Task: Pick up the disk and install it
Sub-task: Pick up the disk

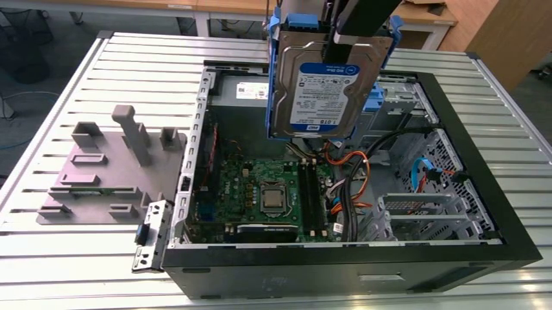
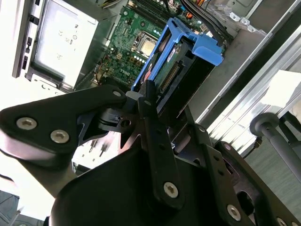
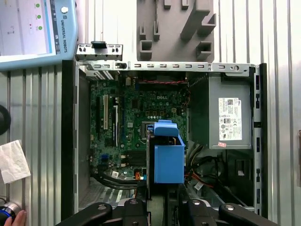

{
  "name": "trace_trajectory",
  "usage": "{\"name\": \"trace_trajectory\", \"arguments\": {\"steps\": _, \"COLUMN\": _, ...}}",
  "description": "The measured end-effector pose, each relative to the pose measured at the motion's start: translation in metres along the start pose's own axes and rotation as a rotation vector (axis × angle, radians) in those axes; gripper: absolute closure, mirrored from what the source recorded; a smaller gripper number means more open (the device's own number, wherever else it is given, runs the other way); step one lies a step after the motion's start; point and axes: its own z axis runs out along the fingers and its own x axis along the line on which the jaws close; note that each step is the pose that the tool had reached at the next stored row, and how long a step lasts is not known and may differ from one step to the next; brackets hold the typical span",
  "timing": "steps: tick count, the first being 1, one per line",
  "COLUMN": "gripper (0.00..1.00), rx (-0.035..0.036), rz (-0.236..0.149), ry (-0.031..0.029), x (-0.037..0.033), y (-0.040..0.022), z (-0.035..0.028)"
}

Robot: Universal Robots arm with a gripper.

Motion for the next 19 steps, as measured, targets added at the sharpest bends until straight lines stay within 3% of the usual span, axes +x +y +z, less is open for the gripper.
{"name": "trace_trajectory", "arguments": {"steps": 9, "gripper": 0.65, "rx": -0.0004, "rz": 0.000, "ry": 0.0000, "x": 0.0029, "y": -0.0001, "z": 0.0004}}
{"name": "trace_trajectory", "arguments": {"steps": 19, "gripper": 0.65, "rx": -0.0004, "rz": 0.000, "ry": 0.0000, "x": 0.0181, "y": -0.0005, "z": 0.0005}}
